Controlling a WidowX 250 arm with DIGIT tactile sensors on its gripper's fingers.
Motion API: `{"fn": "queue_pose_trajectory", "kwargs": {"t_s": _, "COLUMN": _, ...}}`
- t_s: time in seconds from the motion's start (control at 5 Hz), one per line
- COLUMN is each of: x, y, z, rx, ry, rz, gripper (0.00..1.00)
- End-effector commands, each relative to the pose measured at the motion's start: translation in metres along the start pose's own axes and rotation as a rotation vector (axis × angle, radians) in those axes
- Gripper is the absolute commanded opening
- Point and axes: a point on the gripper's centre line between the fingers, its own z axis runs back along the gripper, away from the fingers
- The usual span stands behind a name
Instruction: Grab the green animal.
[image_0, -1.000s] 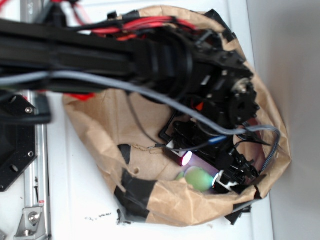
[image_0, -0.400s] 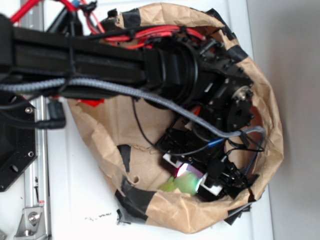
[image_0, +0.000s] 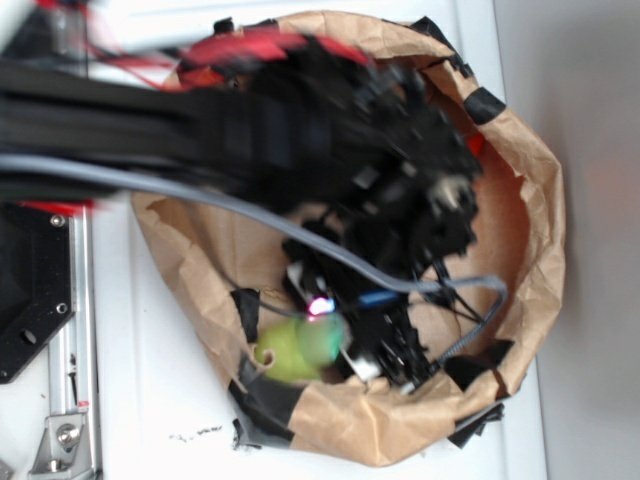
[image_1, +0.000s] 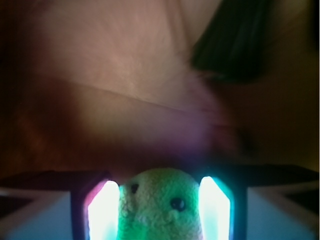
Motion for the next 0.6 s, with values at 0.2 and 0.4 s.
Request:
{"fn": "queue_pose_trajectory", "kwargs": {"t_s": 0.2, "x": -0.001, "y": 0.049, "z": 0.112, "rx": 0.28, "ry": -0.357, "rz": -0.333, "gripper": 0.0}}
{"fn": "queue_pose_trajectory", "kwargs": {"t_s": 0.4, "x": 0.001, "y": 0.052, "z": 0.107, "rx": 0.309, "ry": -0.335, "rz": -0.367, "gripper": 0.0}}
